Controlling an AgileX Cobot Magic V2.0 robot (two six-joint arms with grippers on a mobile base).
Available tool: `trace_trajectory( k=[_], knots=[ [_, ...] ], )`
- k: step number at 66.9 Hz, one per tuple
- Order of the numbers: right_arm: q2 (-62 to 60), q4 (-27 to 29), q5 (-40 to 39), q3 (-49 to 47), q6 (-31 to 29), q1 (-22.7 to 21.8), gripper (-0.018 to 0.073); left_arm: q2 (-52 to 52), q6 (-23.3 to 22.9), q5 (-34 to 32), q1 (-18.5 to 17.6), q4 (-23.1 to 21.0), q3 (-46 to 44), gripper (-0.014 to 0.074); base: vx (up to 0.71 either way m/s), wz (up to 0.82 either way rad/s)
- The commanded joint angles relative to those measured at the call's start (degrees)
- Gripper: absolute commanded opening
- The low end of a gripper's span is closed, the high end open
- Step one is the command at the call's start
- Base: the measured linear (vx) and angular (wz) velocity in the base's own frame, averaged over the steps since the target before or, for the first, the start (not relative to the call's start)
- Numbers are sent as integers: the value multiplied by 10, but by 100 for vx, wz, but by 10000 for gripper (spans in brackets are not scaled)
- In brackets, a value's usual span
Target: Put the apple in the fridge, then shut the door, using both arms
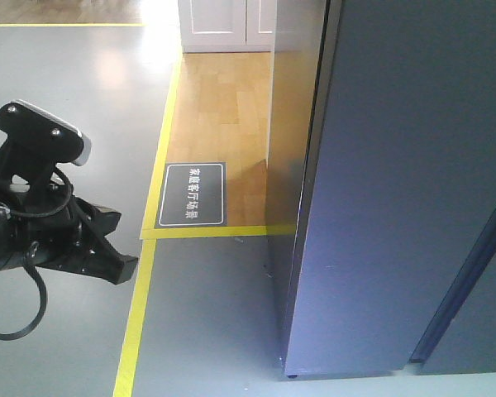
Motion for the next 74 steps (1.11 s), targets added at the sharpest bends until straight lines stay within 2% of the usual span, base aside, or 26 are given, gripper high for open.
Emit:
trace_trajectory(
  k=[1,43,55,59,63,74],
  knots=[
    [-31,-6,4,-13,0,0,-3,-13,-7,-33,0,4,-14,-6,0,0],
    [-72,1,28,-13,0,0,-3,-13,-7,-33,-2,4,-14,-6,0,0],
    [-72,0,28,-13,0,0,-3,-47,-7,-32,1,4,-12,-6,0,0],
    [-72,1,28,-13,0,0,-3,-71,-11,-31,18,1,-11,-6,0,0],
    [-72,1,28,-13,0,0,-3,-101,-22,-35,52,-16,-1,-6,0,0],
    [-72,1,28,-13,0,0,-3,-191,-35,-77,159,-99,83,-6,0,0]
  ],
)
